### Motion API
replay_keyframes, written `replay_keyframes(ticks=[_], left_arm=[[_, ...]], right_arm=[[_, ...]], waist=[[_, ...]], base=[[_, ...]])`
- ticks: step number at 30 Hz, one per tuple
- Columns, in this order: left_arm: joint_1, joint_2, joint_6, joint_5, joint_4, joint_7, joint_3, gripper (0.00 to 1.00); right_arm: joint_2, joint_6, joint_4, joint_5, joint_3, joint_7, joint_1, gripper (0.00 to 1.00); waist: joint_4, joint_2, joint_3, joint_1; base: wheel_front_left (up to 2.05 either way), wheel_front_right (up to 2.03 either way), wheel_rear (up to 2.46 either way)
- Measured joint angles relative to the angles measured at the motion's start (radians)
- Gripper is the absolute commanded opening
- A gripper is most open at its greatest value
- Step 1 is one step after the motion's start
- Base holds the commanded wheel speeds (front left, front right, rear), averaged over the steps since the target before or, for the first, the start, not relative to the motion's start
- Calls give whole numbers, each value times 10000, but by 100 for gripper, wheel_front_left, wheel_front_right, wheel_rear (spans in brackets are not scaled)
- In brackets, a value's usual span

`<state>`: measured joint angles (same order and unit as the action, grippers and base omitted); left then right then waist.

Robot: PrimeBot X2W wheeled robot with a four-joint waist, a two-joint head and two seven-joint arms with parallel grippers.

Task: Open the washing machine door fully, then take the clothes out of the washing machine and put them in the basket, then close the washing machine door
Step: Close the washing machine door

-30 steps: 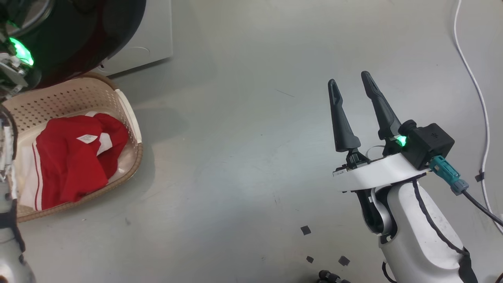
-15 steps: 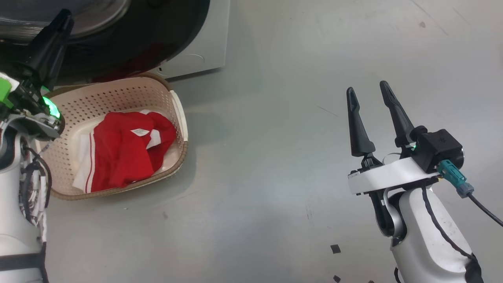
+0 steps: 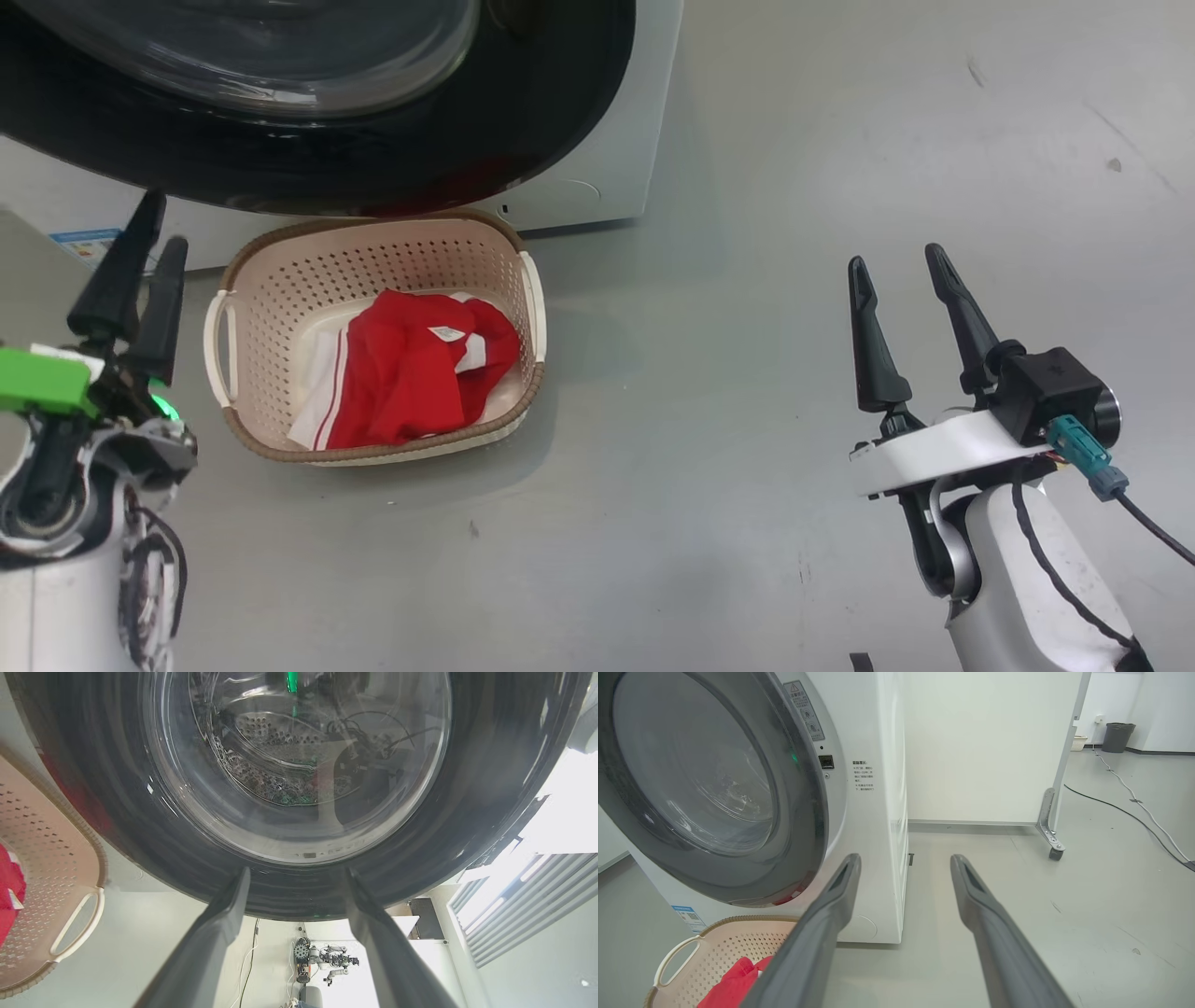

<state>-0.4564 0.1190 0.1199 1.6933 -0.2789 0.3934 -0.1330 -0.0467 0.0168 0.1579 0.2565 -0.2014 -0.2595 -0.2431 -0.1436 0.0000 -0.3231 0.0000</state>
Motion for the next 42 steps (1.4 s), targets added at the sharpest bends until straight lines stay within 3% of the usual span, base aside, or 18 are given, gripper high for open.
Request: replay_keyframes(ticks=[7,13,19,30,36,42], left_arm=[[1837,-226,8,-825,403,-980,-232,100],[2986,226,8,-3354,1110,-1983,424,100],[3467,105,10,-4715,1837,-3335,769,100],[4343,1515,-4,-10006,2428,-5647,1921,100],[5082,1672,-771,-11795,2297,-6148,2592,100],[5638,1741,-1599,-12842,2132,-6142,3051,100]], right_arm=[[0,-157,196,-119,81,0,383,100],[4,-247,267,-199,234,0,688,100],[2,-263,401,-203,462,0,1003,100],[8,-499,464,-405,539,0,1394,100],[10,-531,581,-589,508,0,1803,100],[12,-587,688,-660,516,0,2316,100]], waist=[[469,0,627,-1],[710,0,1051,0],[920,0,1479,-1],[1177,0,2341,-1],[1169,0,2797,-1],[1092,0,3173,-1]], base=[[0,0,0],[0,0,0],[0,0,0],[0,0,0],[0,0,0],[0,0,0]])
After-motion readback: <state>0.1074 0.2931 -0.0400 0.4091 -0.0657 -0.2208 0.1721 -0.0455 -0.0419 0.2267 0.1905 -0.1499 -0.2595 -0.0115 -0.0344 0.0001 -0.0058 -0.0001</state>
